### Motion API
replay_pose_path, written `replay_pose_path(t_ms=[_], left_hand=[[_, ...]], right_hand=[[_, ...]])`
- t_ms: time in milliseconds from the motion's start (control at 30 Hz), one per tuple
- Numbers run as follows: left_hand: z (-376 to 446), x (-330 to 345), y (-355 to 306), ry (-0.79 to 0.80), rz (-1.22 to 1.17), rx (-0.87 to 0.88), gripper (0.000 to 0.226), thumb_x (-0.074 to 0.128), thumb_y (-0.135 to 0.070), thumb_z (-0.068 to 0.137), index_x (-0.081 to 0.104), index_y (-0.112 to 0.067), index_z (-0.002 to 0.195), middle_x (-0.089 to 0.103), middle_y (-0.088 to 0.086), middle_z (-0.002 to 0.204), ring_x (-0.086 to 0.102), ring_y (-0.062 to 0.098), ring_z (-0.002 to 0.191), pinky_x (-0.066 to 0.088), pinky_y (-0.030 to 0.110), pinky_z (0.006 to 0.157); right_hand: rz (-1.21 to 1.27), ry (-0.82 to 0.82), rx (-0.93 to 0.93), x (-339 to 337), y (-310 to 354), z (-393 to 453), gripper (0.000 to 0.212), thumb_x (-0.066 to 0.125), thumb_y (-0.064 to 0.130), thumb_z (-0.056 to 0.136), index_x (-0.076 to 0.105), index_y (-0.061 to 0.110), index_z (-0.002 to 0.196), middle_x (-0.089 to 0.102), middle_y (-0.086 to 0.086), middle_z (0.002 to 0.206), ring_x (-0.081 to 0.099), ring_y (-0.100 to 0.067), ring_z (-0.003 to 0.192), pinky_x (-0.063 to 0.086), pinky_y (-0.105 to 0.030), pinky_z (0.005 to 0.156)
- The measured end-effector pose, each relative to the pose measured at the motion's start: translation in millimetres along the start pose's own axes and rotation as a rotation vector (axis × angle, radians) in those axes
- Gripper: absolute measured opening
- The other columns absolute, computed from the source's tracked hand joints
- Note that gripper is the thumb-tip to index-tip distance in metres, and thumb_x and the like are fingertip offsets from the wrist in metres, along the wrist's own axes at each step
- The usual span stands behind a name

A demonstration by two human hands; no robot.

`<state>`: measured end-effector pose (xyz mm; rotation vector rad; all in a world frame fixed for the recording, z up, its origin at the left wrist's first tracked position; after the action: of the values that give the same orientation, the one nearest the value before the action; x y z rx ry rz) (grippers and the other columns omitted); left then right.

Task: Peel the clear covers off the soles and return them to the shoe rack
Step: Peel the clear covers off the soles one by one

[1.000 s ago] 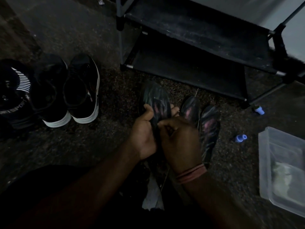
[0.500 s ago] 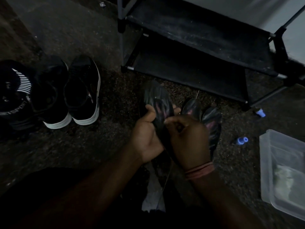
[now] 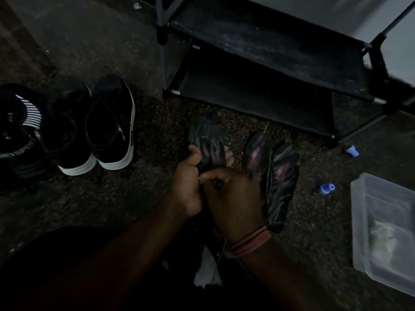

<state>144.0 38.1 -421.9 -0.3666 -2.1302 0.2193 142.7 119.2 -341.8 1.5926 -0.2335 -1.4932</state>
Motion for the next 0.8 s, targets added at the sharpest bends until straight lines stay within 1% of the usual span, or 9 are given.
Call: replay_pose_path(t_ms=[67, 167, 200, 300, 367, 500, 567, 667, 800], left_hand=[[-3, 4, -1, 0.004, -0.004, 0.009, 0.073, 0.033, -0.057, 0.103, 0.053, 0.002, 0.142, 0.055, 0.021, 0.146, 0.052, 0.031, 0.137, 0.040, 0.043, 0.114], [-11, 16, 8, 0.096, 0.009, -0.040, 0.075, 0.043, -0.057, 0.095, 0.052, -0.002, 0.145, 0.053, 0.017, 0.149, 0.054, 0.030, 0.134, 0.039, 0.045, 0.115], [-10, 15, 8, 0.103, 0.006, -0.038, 0.076, 0.043, -0.058, 0.095, 0.050, -0.002, 0.146, 0.053, 0.017, 0.149, 0.052, 0.030, 0.137, 0.038, 0.045, 0.116], [-4, 10, -4, 0.077, -0.039, 0.001, 0.078, 0.043, -0.052, 0.093, 0.045, 0.002, 0.149, 0.053, 0.022, 0.148, 0.046, 0.031, 0.142, 0.035, 0.043, 0.118], [-3, 9, -5, 0.081, -0.052, 0.003, 0.077, 0.044, -0.048, 0.091, 0.044, 0.002, 0.149, 0.054, 0.022, 0.147, 0.048, 0.031, 0.141, 0.036, 0.044, 0.116], [-9, 15, 7, 0.138, -0.019, -0.049, 0.072, 0.031, -0.057, 0.105, 0.050, -0.001, 0.146, 0.052, 0.017, 0.150, 0.057, 0.030, 0.131, 0.045, 0.044, 0.107], [-5, 11, 4, 0.132, -0.037, -0.035, 0.071, 0.030, -0.055, 0.106, 0.050, 0.001, 0.146, 0.052, 0.019, 0.150, 0.049, 0.031, 0.140, 0.040, 0.044, 0.113], [-2, 7, -3, 0.122, -0.057, 0.001, 0.068, 0.034, -0.049, 0.102, 0.050, 0.003, 0.143, 0.055, 0.021, 0.146, 0.048, 0.031, 0.141, 0.035, 0.044, 0.118], [-8, 18, 8, 0.204, -0.010, -0.038, 0.072, 0.033, -0.057, 0.104, 0.048, -0.002, 0.148, 0.053, 0.015, 0.150, 0.052, 0.029, 0.137, 0.038, 0.045, 0.115]], right_hand=[[0.067, 0.009, 0.047, -5, -9, 6, 0.016, 0.068, 0.007, 0.083, 0.078, 0.019, 0.084, 0.075, 0.007, 0.086, 0.069, -0.004, 0.079, 0.053, -0.023, 0.078], [-0.070, -0.209, -0.006, -32, -26, 15, 0.013, 0.070, 0.003, 0.082, 0.076, 0.015, 0.082, 0.075, -0.002, 0.089, 0.070, -0.017, 0.084, 0.054, -0.032, 0.078], [-0.127, -0.229, -0.041, -32, -22, 13, 0.013, 0.070, 0.001, 0.080, 0.075, 0.014, 0.081, 0.074, -0.006, 0.088, 0.070, -0.021, 0.083, 0.054, -0.035, 0.076], [-0.087, -0.057, -0.120, -5, 6, 0, 0.011, 0.066, 0.005, 0.079, 0.074, 0.014, 0.079, 0.072, -0.006, 0.082, 0.068, -0.021, 0.076, 0.055, -0.038, 0.070], [-0.034, -0.023, -0.126, -2, 8, 1, 0.012, 0.066, 0.007, 0.080, 0.075, 0.015, 0.081, 0.071, -0.003, 0.083, 0.068, -0.017, 0.077, 0.054, -0.037, 0.072], [-0.138, -0.231, -0.113, -31, -15, 13, 0.015, 0.072, 0.001, 0.079, 0.075, 0.015, 0.082, 0.072, -0.005, 0.086, 0.069, -0.020, 0.085, 0.051, -0.029, 0.080], [-0.173, -0.145, -0.143, -17, -2, 7, 0.013, 0.069, 0.004, 0.079, 0.075, 0.016, 0.082, 0.072, -0.006, 0.085, 0.069, -0.021, 0.083, 0.053, -0.035, 0.078], [-0.061, -0.022, -0.133, -1, 6, 2, 0.011, 0.068, 0.009, 0.081, 0.074, 0.017, 0.081, 0.071, -0.002, 0.082, 0.067, -0.017, 0.077, 0.054, -0.037, 0.072], [-0.130, -0.225, -0.090, -31, -27, 19, 0.013, 0.072, 0.003, 0.082, 0.075, 0.016, 0.082, 0.073, -0.003, 0.085, 0.067, -0.014, 0.080, 0.050, -0.023, 0.078]])
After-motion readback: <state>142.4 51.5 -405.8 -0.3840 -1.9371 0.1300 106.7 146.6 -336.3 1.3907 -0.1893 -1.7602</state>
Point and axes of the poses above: each hand's wrist, its own z-axis towards the middle knuckle, its own x-axis out of the palm, y = z × x, the point moved 5 cm from there along z, towards the middle knuckle
